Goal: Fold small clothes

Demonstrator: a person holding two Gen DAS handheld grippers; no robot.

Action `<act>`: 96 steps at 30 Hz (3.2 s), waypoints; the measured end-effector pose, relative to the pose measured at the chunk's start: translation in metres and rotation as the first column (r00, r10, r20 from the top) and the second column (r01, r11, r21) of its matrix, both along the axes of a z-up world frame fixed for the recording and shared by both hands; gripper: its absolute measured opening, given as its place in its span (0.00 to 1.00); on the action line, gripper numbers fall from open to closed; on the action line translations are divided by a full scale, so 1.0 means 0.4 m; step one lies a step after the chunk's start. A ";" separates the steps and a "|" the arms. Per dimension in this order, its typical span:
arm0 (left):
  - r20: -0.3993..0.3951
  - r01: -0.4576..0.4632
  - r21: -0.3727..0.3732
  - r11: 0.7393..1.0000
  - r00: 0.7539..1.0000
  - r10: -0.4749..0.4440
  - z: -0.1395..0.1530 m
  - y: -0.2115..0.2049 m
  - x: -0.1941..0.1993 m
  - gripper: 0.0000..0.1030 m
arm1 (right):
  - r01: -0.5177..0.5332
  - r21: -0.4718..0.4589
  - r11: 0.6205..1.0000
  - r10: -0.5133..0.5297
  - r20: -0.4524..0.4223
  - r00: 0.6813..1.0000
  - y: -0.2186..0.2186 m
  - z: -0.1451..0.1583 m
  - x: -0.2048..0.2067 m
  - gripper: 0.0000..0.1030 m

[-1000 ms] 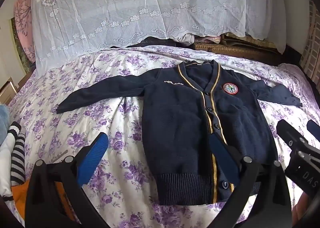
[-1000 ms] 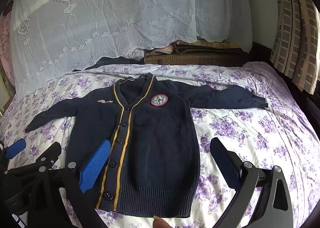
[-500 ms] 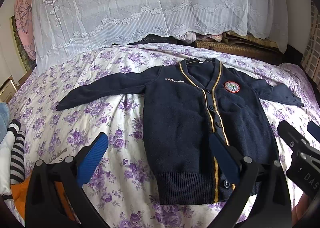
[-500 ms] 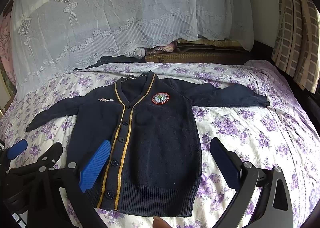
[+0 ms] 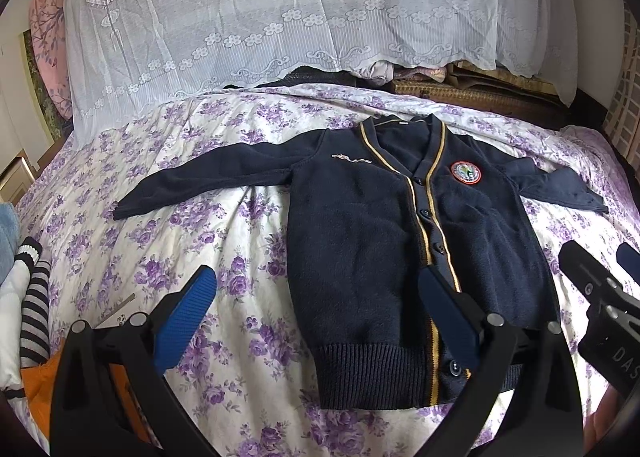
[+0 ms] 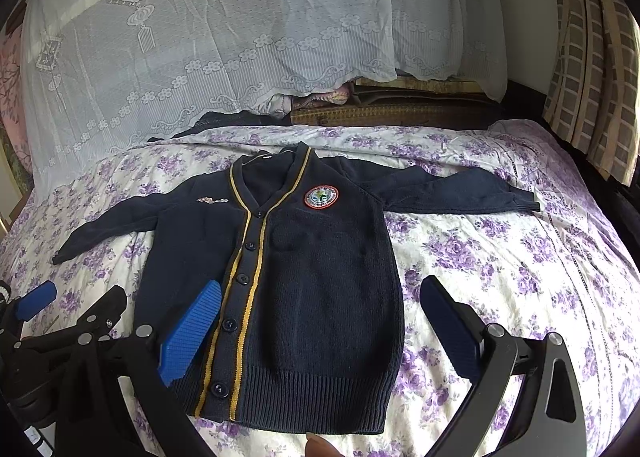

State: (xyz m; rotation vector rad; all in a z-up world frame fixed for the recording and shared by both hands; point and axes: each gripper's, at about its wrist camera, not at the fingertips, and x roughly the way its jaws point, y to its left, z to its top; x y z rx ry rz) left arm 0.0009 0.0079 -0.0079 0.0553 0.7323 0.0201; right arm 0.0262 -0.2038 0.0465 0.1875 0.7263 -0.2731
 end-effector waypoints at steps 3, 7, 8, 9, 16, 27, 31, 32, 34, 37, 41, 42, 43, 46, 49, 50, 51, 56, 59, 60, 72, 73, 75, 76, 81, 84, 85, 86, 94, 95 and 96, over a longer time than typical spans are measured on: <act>-0.001 -0.001 0.000 1.000 1.000 0.001 0.000 0.001 0.000 0.96 | 0.002 0.002 1.000 -0.002 0.001 1.000 0.000 0.000 -0.001 0.97; -0.001 -0.001 0.000 1.000 1.000 0.001 -0.002 0.001 -0.001 0.96 | 0.003 0.004 1.000 -0.003 0.002 1.000 0.001 -0.002 0.000 0.97; -0.001 0.000 -0.001 1.000 1.000 0.000 -0.001 0.001 -0.001 0.96 | 0.002 0.004 1.000 -0.002 0.001 1.000 0.000 -0.002 0.000 0.97; -0.001 0.000 0.000 1.000 1.000 0.000 -0.002 0.001 -0.001 0.96 | 0.001 0.003 1.000 -0.001 0.001 1.000 -0.001 -0.001 -0.001 0.97; -0.002 -0.001 0.000 1.000 1.000 0.001 -0.002 0.001 0.000 0.96 | 0.002 0.005 1.000 -0.002 0.001 1.000 -0.002 0.000 -0.001 0.97; -0.004 -0.002 -0.001 1.000 1.000 0.002 -0.001 0.001 0.000 0.96 | 0.002 0.006 1.000 -0.002 0.002 1.000 -0.005 0.000 -0.002 0.97; -0.003 -0.001 0.000 1.000 1.000 0.001 0.000 -0.001 0.001 0.96 | 0.002 0.008 1.000 -0.002 0.002 1.000 -0.005 0.000 -0.003 0.97; -0.003 -0.001 0.000 1.000 1.000 0.001 0.000 -0.001 0.002 0.96 | 0.003 0.008 1.000 -0.003 0.002 1.000 -0.005 0.000 -0.002 0.97; -0.004 -0.002 0.001 1.000 1.000 0.002 0.001 -0.001 0.002 0.96 | 0.003 0.009 1.000 -0.003 0.002 1.000 -0.005 0.000 -0.002 0.97; -0.004 -0.002 0.000 1.000 1.000 0.002 0.001 -0.001 0.002 0.96 | 0.002 0.009 1.000 -0.002 0.002 1.000 -0.005 0.000 -0.002 0.97; -0.006 -0.003 -0.001 1.000 1.000 0.003 -0.002 0.001 -0.001 0.96 | 0.001 0.008 1.000 -0.001 0.001 1.000 -0.005 -0.001 -0.002 0.97; -0.006 -0.002 0.000 1.000 1.000 0.002 -0.001 0.000 0.001 0.96 | 0.002 0.009 1.000 -0.002 0.001 1.000 -0.006 -0.001 -0.003 0.97; -0.006 -0.002 -0.001 1.000 1.000 0.002 -0.001 0.000 0.001 0.96 | 0.002 0.010 1.000 -0.002 0.001 1.000 -0.006 -0.001 -0.002 0.97; -0.006 -0.002 0.000 1.000 1.000 0.002 0.000 0.000 0.002 0.96 | 0.003 0.011 1.000 -0.003 0.001 1.000 -0.007 -0.002 -0.003 0.97; -0.007 -0.002 0.000 1.000 1.000 0.002 0.000 0.000 0.002 0.96 | 0.002 0.011 1.000 -0.002 0.001 1.000 -0.007 -0.002 -0.002 0.97; -0.007 -0.002 0.000 1.000 1.000 0.002 0.000 0.000 0.002 0.96 | 0.002 0.011 1.000 -0.002 0.001 1.000 -0.007 -0.002 -0.002 0.97; -0.007 -0.002 0.001 1.000 1.000 0.002 -0.001 0.001 0.001 0.96 | 0.001 0.011 1.000 -0.001 0.001 1.000 -0.007 -0.002 -0.002 0.97; -0.008 -0.002 0.000 1.000 1.000 0.002 0.001 0.000 0.003 0.96 | 0.002 0.013 1.000 -0.002 0.001 1.000 -0.009 -0.003 -0.002 0.97; -0.012 -0.003 0.001 1.000 1.000 0.003 -0.003 0.002 0.003 0.96 | 0.002 0.016 1.000 -0.002 -0.001 1.000 -0.011 -0.004 -0.001 0.97; -0.016 -0.004 0.002 1.000 1.000 0.004 -0.007 0.003 0.003 0.96 | 0.000 0.021 1.000 0.000 0.000 1.000 -0.012 -0.007 -0.001 0.97; -0.151 -0.010 -0.034 0.999 0.989 0.005 -0.059 0.020 0.072 0.96 | -0.024 0.529 0.848 0.002 0.043 0.999 -0.299 -0.121 0.064 0.97; -0.158 -0.014 -0.033 0.999 0.987 0.009 -0.054 0.013 0.085 0.96 | 0.011 0.593 0.805 -0.036 0.030 0.999 -0.348 -0.142 0.067 0.97; -0.175 -0.014 -0.025 1.000 0.985 0.009 -0.038 -0.005 0.108 0.96 | 0.080 0.660 0.747 -0.123 0.019 0.992 -0.423 -0.165 0.064 0.97; -0.186 -0.012 -0.017 1.000 0.983 0.009 -0.031 -0.020 0.132 0.96 | 0.105 0.684 0.722 -0.161 0.018 0.987 -0.452 -0.175 0.062 0.97; -0.237 0.004 -0.003 1.000 0.971 -0.005 -0.023 -0.101 0.243 0.96 | 0.206 0.812 0.546 -0.348 -0.004 0.937 -0.612 -0.252 0.043 0.97; -0.254 0.027 0.040 0.999 0.967 -0.016 -0.040 -0.161 0.301 0.96 | 0.234 0.834 0.500 -0.408 -0.012 0.913 -0.660 -0.287 0.031 0.97; -0.257 0.034 0.057 0.998 0.966 -0.018 -0.045 -0.184 0.321 0.96 | 0.243 0.835 0.494 -0.420 -0.015 0.907 -0.672 -0.299 0.030 0.97; -0.259 0.042 0.071 0.997 0.966 -0.023 -0.051 -0.204 0.338 0.96 | 0.245 0.840 0.484 -0.432 -0.014 0.902 -0.687 -0.314 0.029 0.97; -0.254 0.094 0.082 0.992 0.965 -0.070 -0.076 -0.363 0.500 0.96 | 0.102 0.829 0.550 -0.410 0.162 0.898 -0.624 -0.322 -0.011 0.97; -0.249 0.095 0.067 0.993 0.966 -0.076 -0.080 -0.373 0.515 0.96 | 0.064 0.786 0.615 -0.360 0.208 0.910 -0.597 -0.314 -0.014 0.97; -0.240 0.096 0.046 0.994 0.967 -0.082 -0.089 -0.384 0.534 0.96 | 0.051 0.743 0.667 -0.313 0.218 0.924 -0.565 -0.307 -0.014 0.97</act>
